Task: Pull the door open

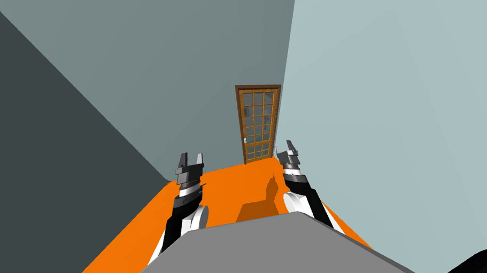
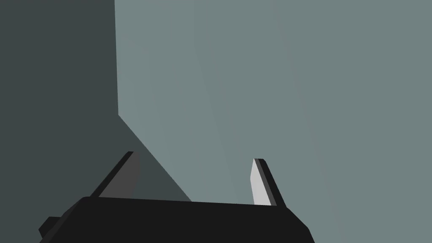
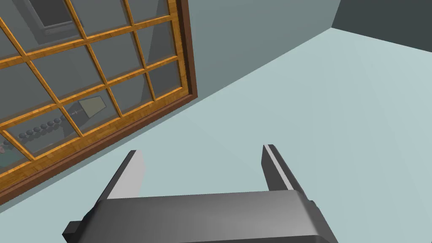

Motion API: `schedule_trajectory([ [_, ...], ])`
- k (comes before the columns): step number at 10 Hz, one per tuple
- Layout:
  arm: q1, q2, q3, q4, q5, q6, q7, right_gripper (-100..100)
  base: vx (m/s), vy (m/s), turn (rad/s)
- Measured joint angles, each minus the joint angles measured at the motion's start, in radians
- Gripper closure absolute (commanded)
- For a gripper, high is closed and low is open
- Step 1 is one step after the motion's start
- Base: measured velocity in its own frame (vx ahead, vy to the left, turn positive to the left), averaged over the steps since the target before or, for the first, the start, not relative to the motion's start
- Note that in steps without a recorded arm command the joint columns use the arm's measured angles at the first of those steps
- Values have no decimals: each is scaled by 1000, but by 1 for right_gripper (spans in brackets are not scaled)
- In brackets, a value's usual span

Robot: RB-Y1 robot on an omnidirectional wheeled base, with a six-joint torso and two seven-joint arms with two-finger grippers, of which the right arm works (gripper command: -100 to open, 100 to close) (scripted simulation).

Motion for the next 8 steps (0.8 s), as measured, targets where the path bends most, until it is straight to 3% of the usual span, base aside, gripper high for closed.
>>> schedule_trajectory([
  [8,-40,-62,-23,140,60,-49,107,-100,141,33,-12],
])
